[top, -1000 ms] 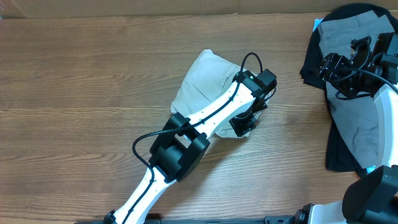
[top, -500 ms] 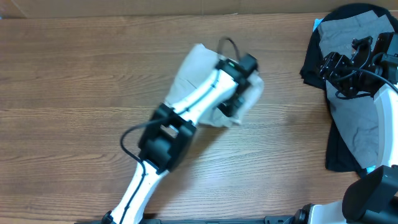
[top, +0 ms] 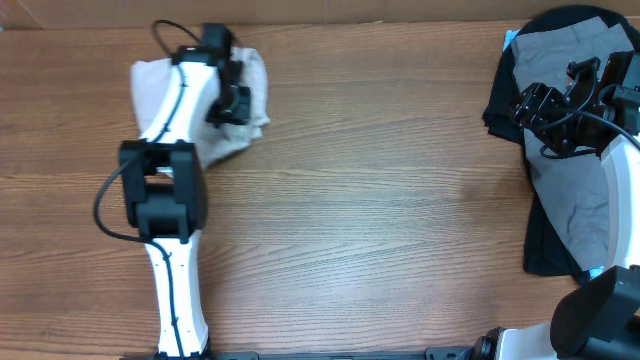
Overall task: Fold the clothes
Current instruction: 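Carry the folded shorts with the left gripper to the table's top-left corner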
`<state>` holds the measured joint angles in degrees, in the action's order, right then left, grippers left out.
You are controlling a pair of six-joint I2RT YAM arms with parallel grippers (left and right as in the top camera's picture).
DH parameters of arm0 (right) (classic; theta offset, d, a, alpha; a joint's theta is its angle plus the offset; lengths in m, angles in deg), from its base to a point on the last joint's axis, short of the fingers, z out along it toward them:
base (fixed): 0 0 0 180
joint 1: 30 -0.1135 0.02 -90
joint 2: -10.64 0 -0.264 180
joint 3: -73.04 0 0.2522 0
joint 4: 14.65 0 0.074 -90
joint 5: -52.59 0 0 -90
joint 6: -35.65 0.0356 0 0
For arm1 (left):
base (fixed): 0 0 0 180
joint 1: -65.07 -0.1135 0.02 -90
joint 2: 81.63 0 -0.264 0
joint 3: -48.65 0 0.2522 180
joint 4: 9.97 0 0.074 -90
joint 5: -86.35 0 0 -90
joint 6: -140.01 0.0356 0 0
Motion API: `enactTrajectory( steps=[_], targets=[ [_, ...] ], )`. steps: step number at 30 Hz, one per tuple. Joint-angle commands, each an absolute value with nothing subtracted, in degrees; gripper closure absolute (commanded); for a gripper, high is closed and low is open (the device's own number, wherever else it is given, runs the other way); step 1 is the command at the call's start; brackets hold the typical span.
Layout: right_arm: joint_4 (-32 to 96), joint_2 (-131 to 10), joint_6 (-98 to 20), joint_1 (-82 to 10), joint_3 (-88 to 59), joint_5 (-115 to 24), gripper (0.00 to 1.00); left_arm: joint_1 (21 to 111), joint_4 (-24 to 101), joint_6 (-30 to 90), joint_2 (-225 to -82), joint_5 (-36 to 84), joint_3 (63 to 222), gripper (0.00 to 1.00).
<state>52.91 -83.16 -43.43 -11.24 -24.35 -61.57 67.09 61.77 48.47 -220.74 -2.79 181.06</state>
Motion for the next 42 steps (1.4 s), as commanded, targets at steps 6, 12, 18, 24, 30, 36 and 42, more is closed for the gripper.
enactTrajectory(
  steps=[6,12,18,24,30,36,42],
  targets=[
    [51.9,-83.0,-42.9,-11.0,-24.8,-60.3,0.26,58.7,57.9,74.7,-223.8,-14.8,179.1,0.96],
    [51.9,-83.0,-42.4,-11.0,-24.8,-60.3,0.25,56.2,56.3,82.4,-223.8,-14.6,179.1,0.96],
    [52.5,-83.0,-42.3,-11.0,-24.8,-59.3,0.26,55.4,52.4,83.5,-223.8,-14.8,179.2,0.46],
    [51.9,-83.0,-42.3,-11.0,-24.8,-59.3,0.25,56.1,53.7,79.9,-222.5,-18.5,181.1,0.11],
    [51.8,-83.0,-42.3,-11.0,-24.8,-59.3,0.26,57.6,59.0,69.9,-216.5,-19.8,188.1,0.0],
    [51.9,-83.0,-42.3,-11.0,-24.8,-59.5,0.25,61.1,62.8,60.9,-213.4,-8.9,191.6,0.0],
    [52.9,-83.0,-42.3,-11.0,-24.8,-59.5,0.25,63.3,64.4,56.2,-214.9,-2.3,189.4,0.0]
  ],
)
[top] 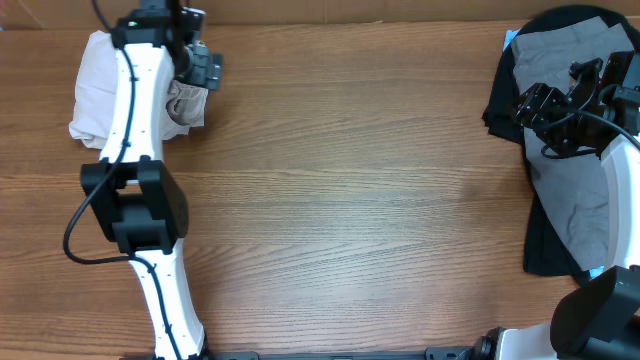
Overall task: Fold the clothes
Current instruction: 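Carry the folded shorts with the left gripper to the table's top-left corner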
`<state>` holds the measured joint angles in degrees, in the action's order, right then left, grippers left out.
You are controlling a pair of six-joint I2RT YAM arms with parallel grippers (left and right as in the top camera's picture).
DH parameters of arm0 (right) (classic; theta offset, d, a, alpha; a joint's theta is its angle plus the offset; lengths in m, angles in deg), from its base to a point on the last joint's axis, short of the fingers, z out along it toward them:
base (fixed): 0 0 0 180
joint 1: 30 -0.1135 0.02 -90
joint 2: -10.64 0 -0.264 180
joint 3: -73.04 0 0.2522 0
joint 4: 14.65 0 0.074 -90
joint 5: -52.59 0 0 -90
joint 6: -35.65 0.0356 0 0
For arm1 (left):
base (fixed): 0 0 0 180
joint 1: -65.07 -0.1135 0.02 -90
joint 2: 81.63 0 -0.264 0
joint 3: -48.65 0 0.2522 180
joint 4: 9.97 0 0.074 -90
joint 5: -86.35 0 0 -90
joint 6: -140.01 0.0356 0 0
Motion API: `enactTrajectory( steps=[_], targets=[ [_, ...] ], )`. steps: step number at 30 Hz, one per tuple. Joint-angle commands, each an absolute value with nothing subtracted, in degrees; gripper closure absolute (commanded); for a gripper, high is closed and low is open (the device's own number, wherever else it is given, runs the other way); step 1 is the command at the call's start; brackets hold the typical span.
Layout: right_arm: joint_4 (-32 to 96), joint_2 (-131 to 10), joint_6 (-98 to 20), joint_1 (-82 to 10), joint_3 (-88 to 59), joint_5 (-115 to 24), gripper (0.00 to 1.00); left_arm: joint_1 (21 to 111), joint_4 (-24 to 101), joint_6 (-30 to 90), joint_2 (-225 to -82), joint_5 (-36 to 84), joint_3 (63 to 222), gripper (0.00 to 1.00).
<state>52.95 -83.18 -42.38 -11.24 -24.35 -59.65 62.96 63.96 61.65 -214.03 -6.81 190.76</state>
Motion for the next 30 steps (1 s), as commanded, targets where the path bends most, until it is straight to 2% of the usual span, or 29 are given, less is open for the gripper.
enactTrajectory(
  steps=[1,16,30],
  targets=[
    [52.9,-83.0,-42.3,-11.0,-24.8,-59.5,0.25,63.3,64.2,55.0,-215.2,-2.3,188.6,0.01],
    [52.8,-83.0,-42.3,-11.0,-24.8,-59.3,0.25,62.7,46.1,53.8,-215.5,-2.1,165.6,0.02],
    [55.0,-83.0,-42.3,-11.0,-24.7,-57.5,0.25,56.8,41.0,54.1,-215.5,-2.1,164.0,0.03]
  ],
)
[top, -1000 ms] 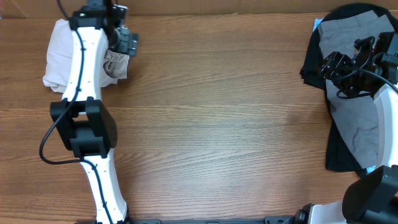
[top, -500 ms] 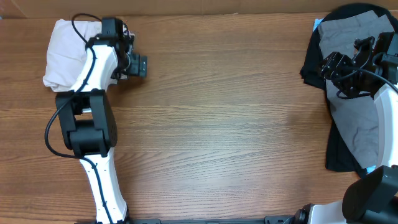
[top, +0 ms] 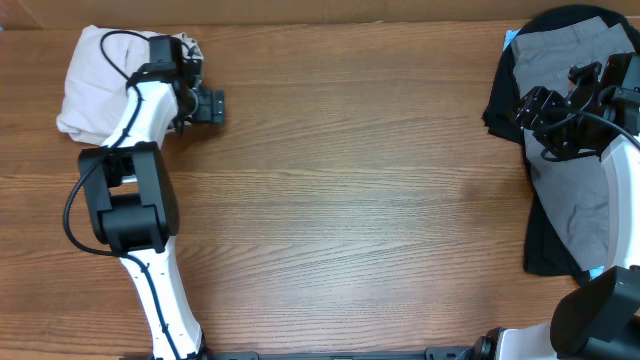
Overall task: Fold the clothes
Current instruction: 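Carry the folded shorts with the left gripper to the table's top-left corner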
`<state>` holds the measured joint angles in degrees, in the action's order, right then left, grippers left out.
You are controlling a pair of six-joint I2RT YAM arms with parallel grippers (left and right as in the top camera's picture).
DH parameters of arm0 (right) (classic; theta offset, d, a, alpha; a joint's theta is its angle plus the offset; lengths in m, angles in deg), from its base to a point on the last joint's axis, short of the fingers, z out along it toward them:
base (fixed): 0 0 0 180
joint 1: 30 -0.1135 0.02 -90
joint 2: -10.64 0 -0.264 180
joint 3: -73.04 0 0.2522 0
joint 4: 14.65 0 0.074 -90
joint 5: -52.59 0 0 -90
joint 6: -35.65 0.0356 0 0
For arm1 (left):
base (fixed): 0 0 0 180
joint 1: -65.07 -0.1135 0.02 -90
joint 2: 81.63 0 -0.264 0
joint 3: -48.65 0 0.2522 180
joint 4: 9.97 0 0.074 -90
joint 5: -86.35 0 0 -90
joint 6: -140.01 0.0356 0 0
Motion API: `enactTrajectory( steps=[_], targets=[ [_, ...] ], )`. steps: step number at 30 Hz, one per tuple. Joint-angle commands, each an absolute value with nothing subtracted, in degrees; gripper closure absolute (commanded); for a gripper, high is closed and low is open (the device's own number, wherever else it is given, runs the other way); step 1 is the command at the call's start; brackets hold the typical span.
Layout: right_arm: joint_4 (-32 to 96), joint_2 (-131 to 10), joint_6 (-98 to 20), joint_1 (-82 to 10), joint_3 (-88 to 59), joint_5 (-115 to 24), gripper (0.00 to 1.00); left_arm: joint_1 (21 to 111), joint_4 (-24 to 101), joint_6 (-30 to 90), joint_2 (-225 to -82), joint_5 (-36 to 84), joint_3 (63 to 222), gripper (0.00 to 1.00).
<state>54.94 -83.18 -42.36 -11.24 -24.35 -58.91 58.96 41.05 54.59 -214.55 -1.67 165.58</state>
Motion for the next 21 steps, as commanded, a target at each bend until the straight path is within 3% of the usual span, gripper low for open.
enactTrajectory(
  steps=[1,4,8,13,21],
  targets=[
    [55.0,-83.0,-42.3,-11.0,-24.7,-57.4,0.25,56.7,41.1,54.3,-215.5,-2.1,164.0,0.03],
    [54.6,-83.0,-42.3,-11.0,-24.7,-57.4,0.25,56.9,41.2,54.3,-215.5,-1.8,164.0,0.02],
    [54.5,-83.0,-42.3,-11.0,-24.7,-57.4,0.25,58.0,41.0,56.0,-215.4,0.9,165.3,0.09],
    [55.7,-83.0,-42.4,-11.0,-24.7,-57.4,0.25,58.7,39.6,59.2,-215.4,-1.4,168.0,0.0],
    [56.3,-83.0,-42.6,-11.0,-24.7,-57.4,0.25,58.3,34.8,59.2,-215.5,-1.1,167.8,0.0]
  ],
)
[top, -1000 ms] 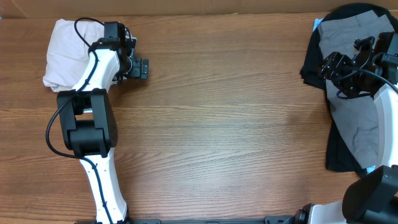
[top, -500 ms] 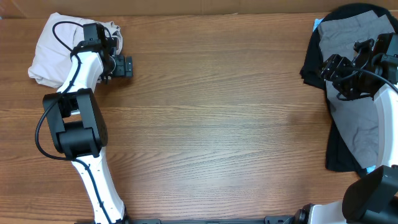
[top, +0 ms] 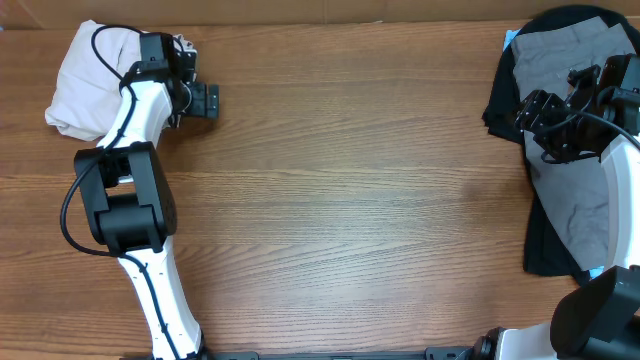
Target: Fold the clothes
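Observation:
A folded white cloth (top: 82, 82) lies bunched at the far left back corner of the wooden table (top: 350, 200). My left gripper (top: 204, 101) sits just right of it, fingers pointing right, apparently open and holding nothing. The left arm partly covers the cloth's right edge. At the far right lies a pile of dark and grey clothes (top: 575, 210). My right gripper (top: 533, 110) hovers over the pile's left part. Its fingers look spread, with nothing visibly gripped.
The left arm's elbow and base (top: 125, 205) stretch along the left side toward the front edge. The right arm's white link (top: 620, 190) lies over the pile. A black cable (top: 100, 40) loops above the white cloth.
The white cloth has shifted a little further left into the corner. The left gripper has moved slightly back and left and stays off the cloth. The right arm has not moved.
The left gripper first sat on the white bundle well in from the table's left edge. Then bundle and gripper were further left. After that the bundle lay in the back left corner with the gripper free beside it, as it is now. The right arm stayed still.

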`<state>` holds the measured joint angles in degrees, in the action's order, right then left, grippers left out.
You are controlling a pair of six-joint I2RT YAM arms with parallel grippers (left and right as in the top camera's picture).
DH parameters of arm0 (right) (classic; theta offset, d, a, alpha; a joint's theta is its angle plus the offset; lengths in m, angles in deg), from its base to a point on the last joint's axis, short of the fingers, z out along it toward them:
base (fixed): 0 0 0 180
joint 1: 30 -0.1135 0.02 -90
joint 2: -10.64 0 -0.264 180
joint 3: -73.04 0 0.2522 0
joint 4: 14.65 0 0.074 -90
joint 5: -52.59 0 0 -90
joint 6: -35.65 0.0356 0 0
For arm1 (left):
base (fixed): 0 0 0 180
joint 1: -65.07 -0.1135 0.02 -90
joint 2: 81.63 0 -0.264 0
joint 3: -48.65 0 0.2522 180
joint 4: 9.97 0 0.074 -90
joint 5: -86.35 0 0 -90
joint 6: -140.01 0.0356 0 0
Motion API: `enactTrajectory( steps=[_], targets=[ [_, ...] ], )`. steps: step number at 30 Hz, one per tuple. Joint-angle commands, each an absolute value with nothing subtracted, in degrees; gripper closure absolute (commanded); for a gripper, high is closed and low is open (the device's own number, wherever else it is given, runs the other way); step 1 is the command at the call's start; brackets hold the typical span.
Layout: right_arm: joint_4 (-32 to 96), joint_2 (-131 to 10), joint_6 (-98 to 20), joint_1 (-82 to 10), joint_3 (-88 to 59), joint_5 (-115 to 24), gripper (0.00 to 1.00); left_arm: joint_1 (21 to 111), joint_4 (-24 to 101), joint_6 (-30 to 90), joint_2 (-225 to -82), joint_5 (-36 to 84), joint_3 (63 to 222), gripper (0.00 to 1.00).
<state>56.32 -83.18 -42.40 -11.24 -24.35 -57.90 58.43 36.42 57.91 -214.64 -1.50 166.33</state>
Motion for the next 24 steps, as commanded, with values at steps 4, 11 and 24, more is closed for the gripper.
enactTrajectory(
  steps=[4,11,24],
  targets=[
    [56.2,-83.0,-42.5,-11.0,-24.7,-57.3,0.25,58.5,33.5,59.2,-216.2,1.3,167.8,0.0],
    [56.2,-83.0,-42.5,-11.0,-24.7,-56.3,0.25,59.2,33.5,59.0,-219.3,1.3,167.8,0.0],
    [56.4,-83.0,-42.3,-11.0,-24.7,-55.0,0.25,59.9,27.6,59.0,-222.2,1.7,168.0,0.0]
  ],
)
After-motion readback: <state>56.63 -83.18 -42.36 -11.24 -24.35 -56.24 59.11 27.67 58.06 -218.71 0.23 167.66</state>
